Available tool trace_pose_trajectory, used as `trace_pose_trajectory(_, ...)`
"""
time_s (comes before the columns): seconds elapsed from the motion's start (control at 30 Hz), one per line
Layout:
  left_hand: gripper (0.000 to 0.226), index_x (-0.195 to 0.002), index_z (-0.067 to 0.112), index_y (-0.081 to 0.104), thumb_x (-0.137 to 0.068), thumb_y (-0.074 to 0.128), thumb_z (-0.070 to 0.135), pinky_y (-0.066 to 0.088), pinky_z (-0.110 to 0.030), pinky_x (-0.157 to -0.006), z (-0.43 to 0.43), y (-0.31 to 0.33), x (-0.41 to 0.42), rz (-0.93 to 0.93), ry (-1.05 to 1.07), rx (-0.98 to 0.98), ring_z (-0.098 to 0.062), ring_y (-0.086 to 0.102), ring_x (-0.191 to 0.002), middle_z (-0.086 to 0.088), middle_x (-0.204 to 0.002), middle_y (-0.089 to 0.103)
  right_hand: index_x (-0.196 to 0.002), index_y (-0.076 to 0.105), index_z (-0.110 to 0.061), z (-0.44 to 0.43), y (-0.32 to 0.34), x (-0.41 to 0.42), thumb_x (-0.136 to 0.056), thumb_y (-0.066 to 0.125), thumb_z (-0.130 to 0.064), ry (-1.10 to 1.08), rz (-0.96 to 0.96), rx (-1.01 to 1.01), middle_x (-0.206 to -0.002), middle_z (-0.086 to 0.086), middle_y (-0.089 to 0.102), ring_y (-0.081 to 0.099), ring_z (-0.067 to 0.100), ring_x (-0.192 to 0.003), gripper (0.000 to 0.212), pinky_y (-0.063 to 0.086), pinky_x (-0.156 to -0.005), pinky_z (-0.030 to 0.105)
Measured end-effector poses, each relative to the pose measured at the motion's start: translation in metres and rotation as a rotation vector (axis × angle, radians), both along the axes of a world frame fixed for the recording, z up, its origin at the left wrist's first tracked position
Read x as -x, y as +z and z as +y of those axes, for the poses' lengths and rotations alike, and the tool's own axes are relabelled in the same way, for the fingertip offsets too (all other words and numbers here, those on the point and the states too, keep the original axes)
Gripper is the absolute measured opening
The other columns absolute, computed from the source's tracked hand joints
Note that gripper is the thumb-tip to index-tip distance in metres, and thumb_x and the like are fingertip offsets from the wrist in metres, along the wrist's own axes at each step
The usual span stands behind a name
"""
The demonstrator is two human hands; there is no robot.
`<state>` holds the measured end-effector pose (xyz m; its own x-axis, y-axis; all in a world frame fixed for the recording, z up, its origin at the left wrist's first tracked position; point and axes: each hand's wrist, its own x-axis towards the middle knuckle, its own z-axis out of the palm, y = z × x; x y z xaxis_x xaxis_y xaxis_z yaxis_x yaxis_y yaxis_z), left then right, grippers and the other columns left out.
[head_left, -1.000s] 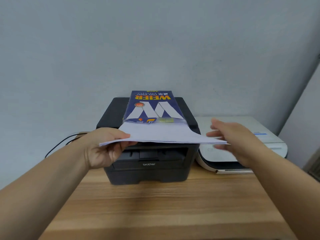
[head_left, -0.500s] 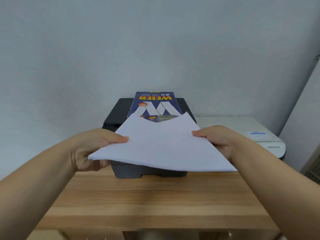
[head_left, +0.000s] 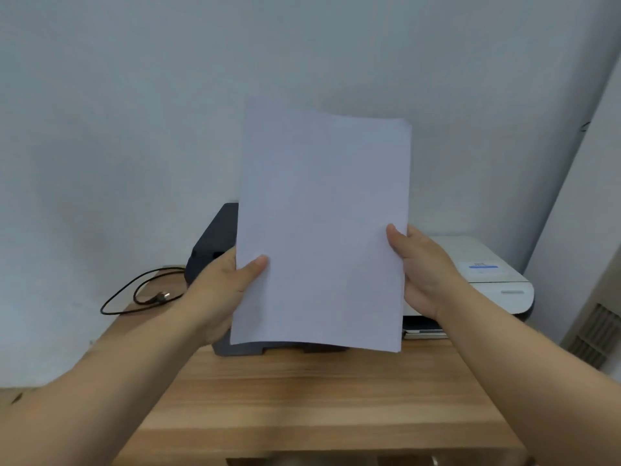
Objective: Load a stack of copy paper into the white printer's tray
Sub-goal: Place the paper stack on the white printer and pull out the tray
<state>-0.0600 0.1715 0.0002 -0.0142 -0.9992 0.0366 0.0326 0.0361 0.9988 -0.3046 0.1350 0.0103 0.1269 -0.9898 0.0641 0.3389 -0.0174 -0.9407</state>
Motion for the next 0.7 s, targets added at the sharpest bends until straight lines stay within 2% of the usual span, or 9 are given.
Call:
trace_pose_trajectory(0.07, 0.019, -0.106, 0.031, 0.062, -0.094, 0.049, 0.025, 0.052, -0.031, -0.080, -0.003, -0.005, 0.016, -0.030, 0.104, 0.110, -0.010, 0.068, -0.092, 0.009, -0.105, 0.070, -0.114, 0.059, -0.020, -0.004, -0.004, 0.001, -0.092, 0.055, -0.025, -0.096, 0.072, 0.097, -0.109, 0.003, 0.070, 0.069, 0.018, -0.093, 0.024, 0.056, -0.071, 0.032)
trace_pose_trajectory(0.17, 0.017, -0.097, 0.040, 0.060, -0.094, 0.048, 0.028, 0.049, -0.033, -0.087, -0.014, -0.009, 0.034, -0.108, 0.192, 0.218, -0.008, 0.064, -0.098, 0.017, -0.103, 0.067, -0.101, 0.064, -0.026, -0.011, -0.005, 0.005, -0.087, 0.063, -0.023, -0.246, 0.127, 0.190, -0.100, -0.002, 0.072, 0.071, 0.016, -0.088, 0.014, 0.056, -0.068, 0.030)
trace_pose_trajectory(0.27, 0.020, -0.099, 0.045, 0.057, -0.095, 0.045, 0.030, 0.046, -0.035, -0.095, -0.034, -0.011, 0.046, -0.144, 0.165, 0.271, -0.007, 0.060, -0.106, 0.023, -0.108, 0.063, -0.089, 0.066, -0.027, -0.022, -0.005, 0.016, -0.086, 0.064, -0.022, -0.349, 0.153, 0.246, -0.088, -0.009, 0.074, 0.071, 0.008, -0.078, 0.007, 0.055, -0.064, 0.023)
trace_pose_trajectory(0.33, 0.022, -0.101, 0.047, 0.058, -0.095, 0.044, 0.031, 0.044, -0.037, -0.100, -0.052, -0.012, 0.055, -0.151, 0.116, 0.288, -0.006, 0.059, -0.110, 0.023, -0.110, 0.064, -0.085, 0.068, -0.025, -0.035, -0.004, 0.027, -0.084, 0.067, -0.020, -0.398, 0.163, 0.258, -0.086, -0.008, 0.074, 0.071, 0.009, -0.078, 0.005, 0.055, -0.067, 0.026)
trace_pose_trajectory(0.43, 0.026, -0.096, 0.050, 0.061, -0.095, 0.045, 0.029, 0.044, -0.035, -0.098, -0.085, -0.015, 0.073, -0.135, 0.047, 0.299, -0.006, 0.059, -0.110, 0.023, -0.108, 0.067, -0.082, 0.069, -0.025, -0.059, -0.002, 0.048, -0.082, 0.069, -0.020, -0.466, 0.196, 0.261, -0.084, -0.009, 0.075, 0.072, 0.012, -0.080, 0.004, 0.056, -0.074, 0.031)
trace_pose_trajectory(0.57, 0.018, -0.092, 0.036, 0.060, -0.095, 0.048, 0.023, 0.051, -0.029, -0.082, -0.132, -0.014, 0.108, -0.081, -0.012, 0.256, -0.012, 0.064, -0.099, 0.015, -0.100, 0.067, -0.076, 0.069, -0.024, -0.099, 0.002, 0.084, -0.080, 0.071, -0.021, -0.568, 0.258, 0.271, -0.077, -0.010, 0.074, 0.071, 0.013, -0.075, 0.005, 0.057, -0.075, 0.034)
trace_pose_trajectory(0.63, 0.009, -0.093, 0.034, 0.062, -0.090, 0.054, 0.030, 0.052, -0.038, -0.087, -0.158, -0.015, 0.127, -0.069, -0.034, 0.236, -0.018, 0.066, -0.098, 0.007, -0.101, 0.070, -0.080, 0.069, -0.021, -0.118, 0.001, 0.104, -0.080, 0.071, -0.022, -0.582, 0.274, 0.255, -0.084, -0.005, 0.075, 0.071, 0.018, -0.079, 0.002, 0.057, -0.078, 0.037)
trace_pose_trajectory(0.7, 0.013, -0.093, 0.035, 0.065, -0.083, 0.057, 0.037, 0.049, -0.046, -0.094, -0.184, -0.018, 0.147, -0.063, -0.051, 0.225, -0.021, 0.066, -0.100, 0.002, -0.107, 0.071, -0.088, 0.069, -0.019, -0.135, 0.000, 0.128, -0.081, 0.070, -0.023, -0.562, 0.258, 0.217, -0.092, 0.002, 0.075, 0.071, 0.021, -0.082, 0.008, 0.057, -0.079, 0.039)
